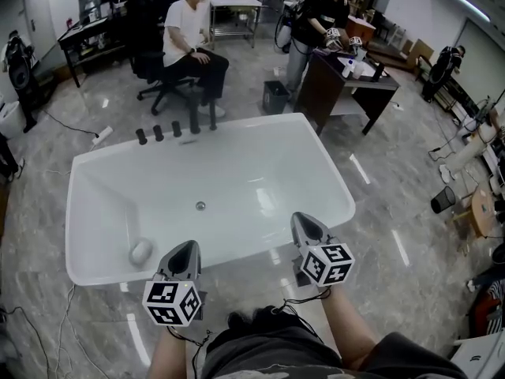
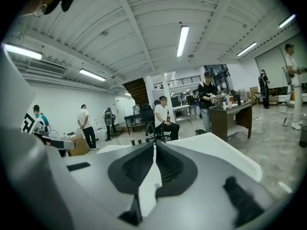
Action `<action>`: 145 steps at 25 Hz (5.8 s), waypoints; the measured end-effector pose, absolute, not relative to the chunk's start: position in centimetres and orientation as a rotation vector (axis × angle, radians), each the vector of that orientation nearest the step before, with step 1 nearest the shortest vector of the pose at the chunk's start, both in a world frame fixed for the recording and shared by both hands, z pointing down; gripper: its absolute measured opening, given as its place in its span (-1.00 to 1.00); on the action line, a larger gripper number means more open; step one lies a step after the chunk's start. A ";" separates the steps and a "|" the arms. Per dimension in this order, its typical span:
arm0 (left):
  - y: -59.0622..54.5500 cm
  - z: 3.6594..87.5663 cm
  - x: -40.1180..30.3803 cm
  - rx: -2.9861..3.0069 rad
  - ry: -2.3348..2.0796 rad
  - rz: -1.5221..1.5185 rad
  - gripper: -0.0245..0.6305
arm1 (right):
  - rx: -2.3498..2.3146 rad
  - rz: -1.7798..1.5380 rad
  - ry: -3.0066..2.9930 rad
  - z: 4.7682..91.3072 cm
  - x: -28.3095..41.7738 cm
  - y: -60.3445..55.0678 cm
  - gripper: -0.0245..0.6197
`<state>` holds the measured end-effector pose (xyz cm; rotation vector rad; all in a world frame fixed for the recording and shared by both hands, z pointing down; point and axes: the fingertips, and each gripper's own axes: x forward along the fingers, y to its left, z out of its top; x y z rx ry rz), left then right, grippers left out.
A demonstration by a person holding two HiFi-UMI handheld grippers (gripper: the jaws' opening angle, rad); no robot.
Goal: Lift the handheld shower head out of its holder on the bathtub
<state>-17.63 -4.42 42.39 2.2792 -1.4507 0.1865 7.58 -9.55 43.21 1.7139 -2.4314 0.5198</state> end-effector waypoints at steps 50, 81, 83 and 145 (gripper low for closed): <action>-50.3 57.9 -22.3 1.928 -1.802 0.304 -0.87 | 1.336 0.480 -2.490 66.1 -4.3 -68.1 -0.28; -55.8 65.0 -28.4 1.850 -1.877 0.176 -0.87 | 1.333 0.350 -2.442 76.0 -13.8 -81.6 -0.47; -55.5 65.1 -28.6 1.841 -1.878 0.172 -0.87 | 1.322 0.321 -2.436 75.8 -13.9 -81.6 -0.49; -11.3 40.7 -19.6 2.367 -1.491 0.131 -0.87 | 1.676 0.104 -2.571 39.0 -1.0 -20.5 -0.50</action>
